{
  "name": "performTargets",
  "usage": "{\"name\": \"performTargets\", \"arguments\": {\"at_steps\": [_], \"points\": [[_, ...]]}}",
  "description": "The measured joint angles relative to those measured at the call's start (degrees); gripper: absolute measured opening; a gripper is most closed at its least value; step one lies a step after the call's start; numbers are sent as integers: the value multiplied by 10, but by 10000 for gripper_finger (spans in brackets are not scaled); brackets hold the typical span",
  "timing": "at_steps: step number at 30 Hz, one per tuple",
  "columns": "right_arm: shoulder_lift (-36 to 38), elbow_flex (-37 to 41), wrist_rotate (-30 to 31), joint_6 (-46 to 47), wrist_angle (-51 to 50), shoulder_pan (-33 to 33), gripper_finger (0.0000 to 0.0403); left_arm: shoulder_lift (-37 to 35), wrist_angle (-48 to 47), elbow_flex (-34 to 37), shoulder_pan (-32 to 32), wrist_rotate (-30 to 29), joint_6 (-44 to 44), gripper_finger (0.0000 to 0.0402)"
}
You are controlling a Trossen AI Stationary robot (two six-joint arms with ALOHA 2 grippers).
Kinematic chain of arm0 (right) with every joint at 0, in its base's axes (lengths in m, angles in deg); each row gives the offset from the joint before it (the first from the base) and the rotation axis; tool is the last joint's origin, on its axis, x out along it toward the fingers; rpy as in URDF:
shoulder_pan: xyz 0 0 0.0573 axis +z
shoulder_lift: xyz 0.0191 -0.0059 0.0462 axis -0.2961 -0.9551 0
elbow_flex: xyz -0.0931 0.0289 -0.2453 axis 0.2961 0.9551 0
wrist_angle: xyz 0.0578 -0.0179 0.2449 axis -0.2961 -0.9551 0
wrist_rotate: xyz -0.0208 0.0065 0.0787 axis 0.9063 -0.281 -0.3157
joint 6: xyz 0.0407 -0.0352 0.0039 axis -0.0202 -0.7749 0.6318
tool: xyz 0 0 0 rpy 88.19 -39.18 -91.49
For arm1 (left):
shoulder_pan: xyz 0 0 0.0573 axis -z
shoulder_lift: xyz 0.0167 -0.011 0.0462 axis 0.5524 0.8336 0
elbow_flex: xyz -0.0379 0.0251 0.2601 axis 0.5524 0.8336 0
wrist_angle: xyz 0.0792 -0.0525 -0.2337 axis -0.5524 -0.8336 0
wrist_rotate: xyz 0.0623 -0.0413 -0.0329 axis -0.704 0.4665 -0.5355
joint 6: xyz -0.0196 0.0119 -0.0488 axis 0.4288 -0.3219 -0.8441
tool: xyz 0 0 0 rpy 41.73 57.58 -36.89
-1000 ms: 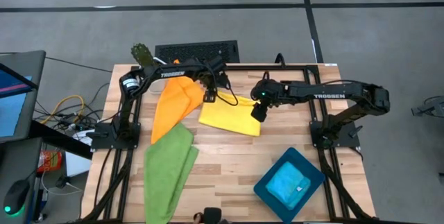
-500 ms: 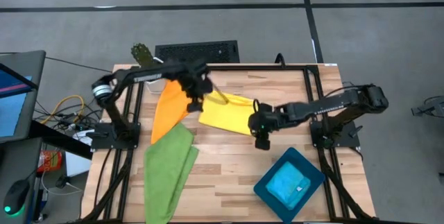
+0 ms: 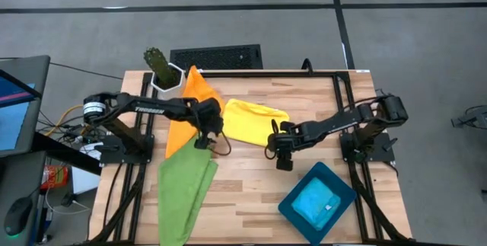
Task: Fold microfiber towels
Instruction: Fold the yellow microfiber towel
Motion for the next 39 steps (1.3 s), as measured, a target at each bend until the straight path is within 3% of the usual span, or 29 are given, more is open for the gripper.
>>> {"name": "performTargets", "arguments": {"at_steps": [7,12,25,28,32,35,39], "points": [[2,0,0,1,-18,-1,175,54,53,13,13,-73,26,304],[2,0,0,13,-20,-1,170,94,75,3,7,-72,11,277],[-55,19,-16,36,-9,-5,131,116,99,-2,-7,-62,7,102],[-58,19,-14,54,-9,-3,98,122,99,-2,-7,-63,-3,56],[-38,22,-19,70,-13,-7,20,124,98,-3,-6,-69,-32,8],[-5,28,-24,97,-30,-13,15,113,41,-28,-6,-67,-83,3],[78,23,-25,122,-28,-12,7,66,-119,-103,-7,-76,-137,2]]}}
